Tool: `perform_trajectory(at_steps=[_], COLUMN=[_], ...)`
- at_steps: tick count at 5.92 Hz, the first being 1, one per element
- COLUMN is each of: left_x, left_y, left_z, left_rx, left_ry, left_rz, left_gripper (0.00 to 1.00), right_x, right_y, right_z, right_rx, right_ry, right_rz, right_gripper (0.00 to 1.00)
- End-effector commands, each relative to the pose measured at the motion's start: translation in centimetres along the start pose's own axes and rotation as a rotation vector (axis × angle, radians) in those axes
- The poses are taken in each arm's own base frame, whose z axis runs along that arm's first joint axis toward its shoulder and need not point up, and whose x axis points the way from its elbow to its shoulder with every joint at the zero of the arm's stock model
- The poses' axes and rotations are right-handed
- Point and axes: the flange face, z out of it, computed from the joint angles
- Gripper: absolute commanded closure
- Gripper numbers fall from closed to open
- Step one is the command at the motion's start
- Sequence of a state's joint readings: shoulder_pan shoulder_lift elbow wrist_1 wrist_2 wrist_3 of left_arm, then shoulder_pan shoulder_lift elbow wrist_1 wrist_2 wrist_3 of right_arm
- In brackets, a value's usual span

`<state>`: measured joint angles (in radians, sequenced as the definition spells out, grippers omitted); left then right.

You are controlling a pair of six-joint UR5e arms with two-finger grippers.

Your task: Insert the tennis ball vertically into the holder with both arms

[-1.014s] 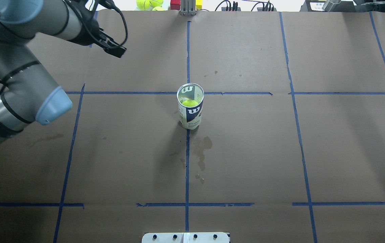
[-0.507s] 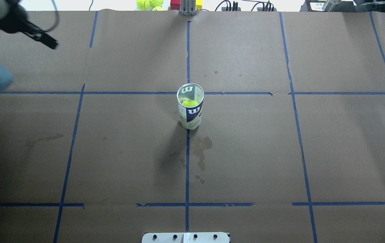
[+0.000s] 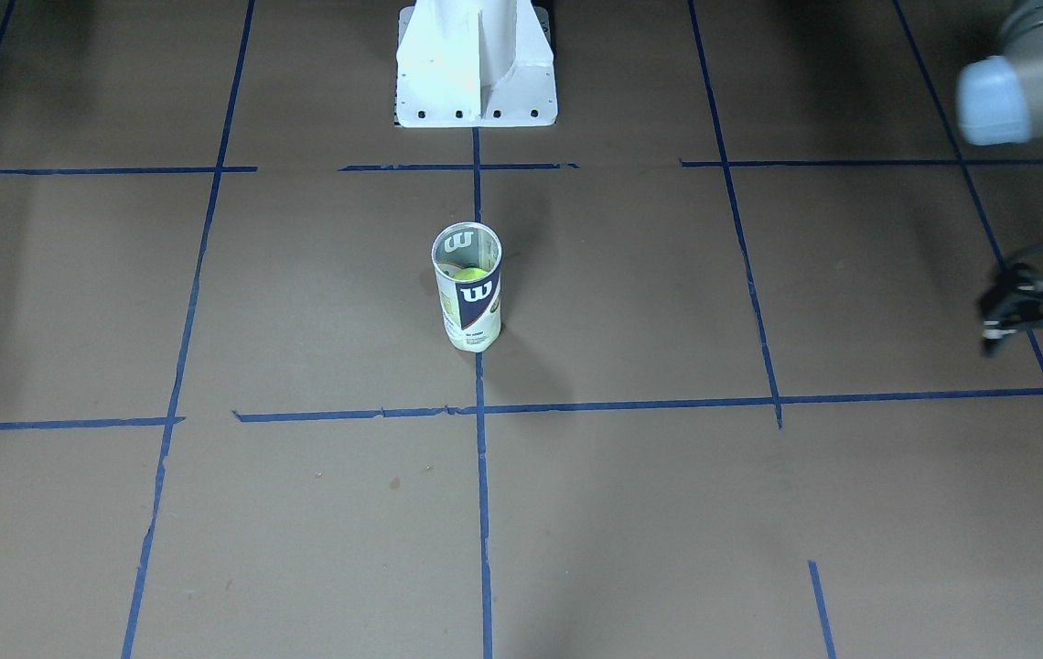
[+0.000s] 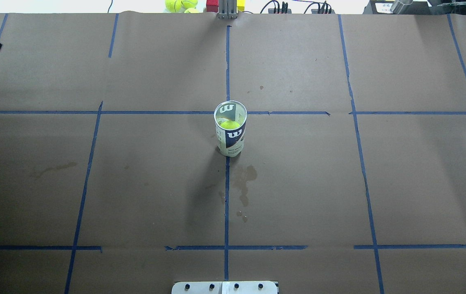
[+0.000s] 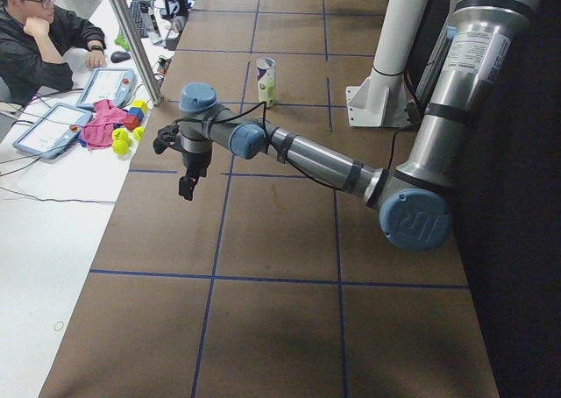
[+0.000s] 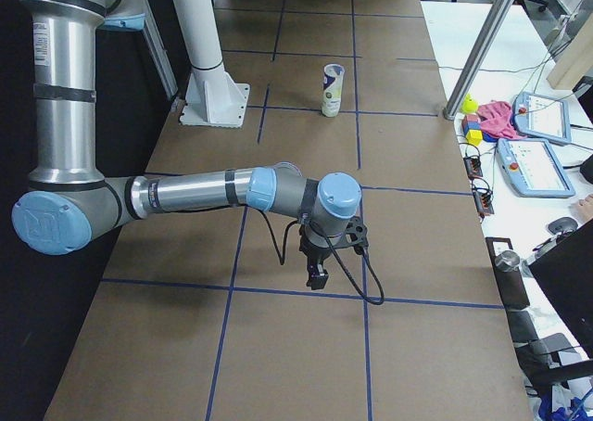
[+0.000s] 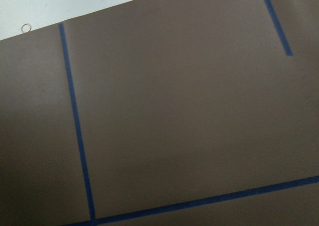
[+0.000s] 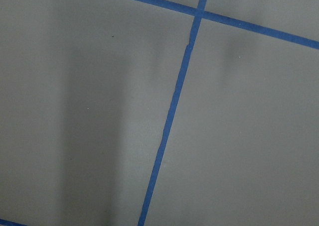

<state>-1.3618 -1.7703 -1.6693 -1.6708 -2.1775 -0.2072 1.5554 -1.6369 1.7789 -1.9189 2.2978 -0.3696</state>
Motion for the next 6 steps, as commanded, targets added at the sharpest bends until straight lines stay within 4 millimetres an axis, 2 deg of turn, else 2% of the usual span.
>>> perform_trajectory(at_steps=[1, 2, 3, 4, 5, 6], left_x=[-8.3, -11.8, -13.5, -15.1, -15.4, -15.3], left_y=[11.1, 14.1, 16.2, 17.9, 19.0, 19.2], left_z=[5.0, 4.3, 3.8, 1.5, 1.4, 1.4], left_rx=[-0.138, -0.149, -0.152, -0.155, -0.177, -0.174], left_ry=[0.033, 0.029, 0.079, 0.150, 0.152, 0.155], left_rz=[0.007, -0.076, -0.047, -0.127, -0.159, -0.154], left_gripper=[0.00, 0.00, 0.00, 0.00, 0.00, 0.00], right_x=[0.6, 0.6, 0.6, 0.6, 0.6, 0.6], right_y=[0.0, 0.1, 0.3, 0.3, 0.3, 0.4], right_z=[0.6, 0.7, 0.8, 0.7, 0.7, 0.8], right_rx=[-0.011, -0.013, -0.016, -0.013, -0.013, -0.014], right_ry=[-0.006, -0.007, -0.006, -0.005, -0.005, -0.009], right_rz=[0.011, 0.013, 0.015, 0.011, 0.013, 0.012], right_gripper=[0.00, 0.00, 0.00, 0.00, 0.00, 0.00])
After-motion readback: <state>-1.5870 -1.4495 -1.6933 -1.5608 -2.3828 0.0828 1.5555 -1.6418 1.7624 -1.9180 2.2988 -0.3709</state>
